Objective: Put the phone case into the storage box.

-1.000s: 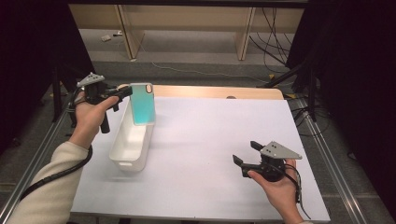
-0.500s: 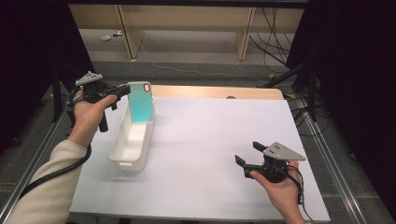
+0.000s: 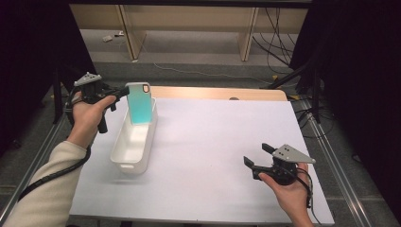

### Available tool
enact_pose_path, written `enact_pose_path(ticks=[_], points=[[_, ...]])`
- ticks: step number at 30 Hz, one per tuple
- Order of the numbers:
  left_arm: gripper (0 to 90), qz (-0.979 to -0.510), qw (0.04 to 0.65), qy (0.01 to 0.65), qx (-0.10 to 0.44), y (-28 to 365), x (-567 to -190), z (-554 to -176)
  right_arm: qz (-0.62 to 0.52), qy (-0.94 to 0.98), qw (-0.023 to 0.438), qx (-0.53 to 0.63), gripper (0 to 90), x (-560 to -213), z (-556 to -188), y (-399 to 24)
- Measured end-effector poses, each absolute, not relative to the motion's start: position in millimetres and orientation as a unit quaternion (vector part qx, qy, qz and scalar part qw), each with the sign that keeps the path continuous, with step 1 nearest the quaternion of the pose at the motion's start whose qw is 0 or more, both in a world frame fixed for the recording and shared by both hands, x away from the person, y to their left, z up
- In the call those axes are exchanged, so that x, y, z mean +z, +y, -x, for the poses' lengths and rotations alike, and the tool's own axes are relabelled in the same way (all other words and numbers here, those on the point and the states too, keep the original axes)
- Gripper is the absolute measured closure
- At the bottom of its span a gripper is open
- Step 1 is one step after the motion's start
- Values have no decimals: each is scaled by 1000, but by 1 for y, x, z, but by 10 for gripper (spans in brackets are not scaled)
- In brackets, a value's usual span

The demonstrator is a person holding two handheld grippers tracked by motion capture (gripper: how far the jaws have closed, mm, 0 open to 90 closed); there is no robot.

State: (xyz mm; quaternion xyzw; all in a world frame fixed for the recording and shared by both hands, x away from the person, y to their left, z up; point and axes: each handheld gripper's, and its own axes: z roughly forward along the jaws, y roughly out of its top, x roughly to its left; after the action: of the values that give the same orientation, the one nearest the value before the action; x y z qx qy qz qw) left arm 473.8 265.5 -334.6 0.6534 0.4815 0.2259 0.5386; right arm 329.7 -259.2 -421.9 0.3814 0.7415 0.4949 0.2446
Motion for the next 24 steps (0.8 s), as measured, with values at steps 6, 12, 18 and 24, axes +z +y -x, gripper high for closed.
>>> enact_pose_path(ticks=[6, 12, 18, 24], points=[[840, -652, 539, 482, 228, 266, -334, -475, -387, 736, 248, 498, 181, -422, -331, -262], [840, -653, 538, 482, 228, 267, -334, -476, -390, 737, 251, 491, 180, -422, -333, -267], [840, -653, 535, 484, 231, 268, -334, -477, -393, 733, 256, 493, 180, -423, -335, -268], [840, -652, 535, 483, 233, 269, -334, -479, -397, 731, 254, 493, 178, -423, -336, -268]])
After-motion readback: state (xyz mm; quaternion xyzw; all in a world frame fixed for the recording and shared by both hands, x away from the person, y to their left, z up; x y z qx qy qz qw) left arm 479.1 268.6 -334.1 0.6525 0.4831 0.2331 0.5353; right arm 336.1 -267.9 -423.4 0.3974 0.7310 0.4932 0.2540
